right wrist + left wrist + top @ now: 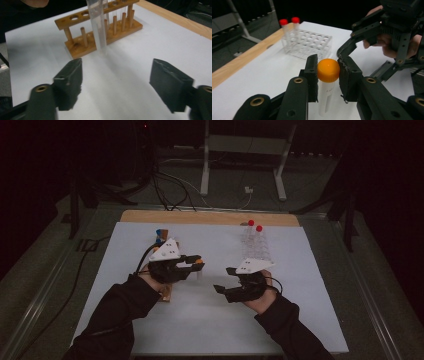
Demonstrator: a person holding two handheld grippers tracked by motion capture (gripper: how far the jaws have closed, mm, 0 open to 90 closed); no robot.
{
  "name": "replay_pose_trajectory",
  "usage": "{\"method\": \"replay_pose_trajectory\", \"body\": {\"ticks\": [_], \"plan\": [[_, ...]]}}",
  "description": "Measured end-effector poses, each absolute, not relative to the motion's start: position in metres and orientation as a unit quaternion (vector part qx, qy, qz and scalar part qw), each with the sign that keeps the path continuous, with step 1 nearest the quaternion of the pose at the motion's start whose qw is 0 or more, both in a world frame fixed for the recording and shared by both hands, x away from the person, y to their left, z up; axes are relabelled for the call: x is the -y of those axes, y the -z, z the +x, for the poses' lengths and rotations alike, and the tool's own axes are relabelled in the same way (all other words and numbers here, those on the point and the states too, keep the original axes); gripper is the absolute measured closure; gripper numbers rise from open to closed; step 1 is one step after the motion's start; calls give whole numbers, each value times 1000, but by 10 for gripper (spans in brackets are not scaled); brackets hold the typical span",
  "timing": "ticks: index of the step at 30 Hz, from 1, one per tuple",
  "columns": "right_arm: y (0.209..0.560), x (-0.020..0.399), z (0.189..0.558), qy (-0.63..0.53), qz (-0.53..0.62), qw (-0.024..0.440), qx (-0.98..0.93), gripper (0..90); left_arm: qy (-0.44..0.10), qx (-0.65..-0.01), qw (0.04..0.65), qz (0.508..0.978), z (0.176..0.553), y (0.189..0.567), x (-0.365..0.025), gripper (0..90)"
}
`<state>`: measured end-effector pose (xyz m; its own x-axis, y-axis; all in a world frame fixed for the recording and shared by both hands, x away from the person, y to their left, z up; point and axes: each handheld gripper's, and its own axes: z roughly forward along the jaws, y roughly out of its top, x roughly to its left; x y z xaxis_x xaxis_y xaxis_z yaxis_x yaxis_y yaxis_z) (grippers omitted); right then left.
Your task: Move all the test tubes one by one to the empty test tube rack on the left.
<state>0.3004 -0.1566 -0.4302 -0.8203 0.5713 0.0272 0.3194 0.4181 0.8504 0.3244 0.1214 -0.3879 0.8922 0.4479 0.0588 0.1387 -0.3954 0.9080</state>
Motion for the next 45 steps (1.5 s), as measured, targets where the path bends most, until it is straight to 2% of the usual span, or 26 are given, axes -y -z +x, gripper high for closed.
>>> {"method": "replay_pose_trajectory", "body": {"ticks": [7,10,28,45], "plan": [[426,159,301,-476,281,141,-821,46,-171,-198,515,817,327,377,-144,718],[426,161,301,-481,279,136,-820,0,-181,-206,510,815,329,373,-152,718],[424,164,300,-489,270,134,-819,0,-229,-262,500,793,338,363,-204,718],[423,166,300,-491,272,136,-816,0,-238,-304,485,785,355,390,-219,718]]}}
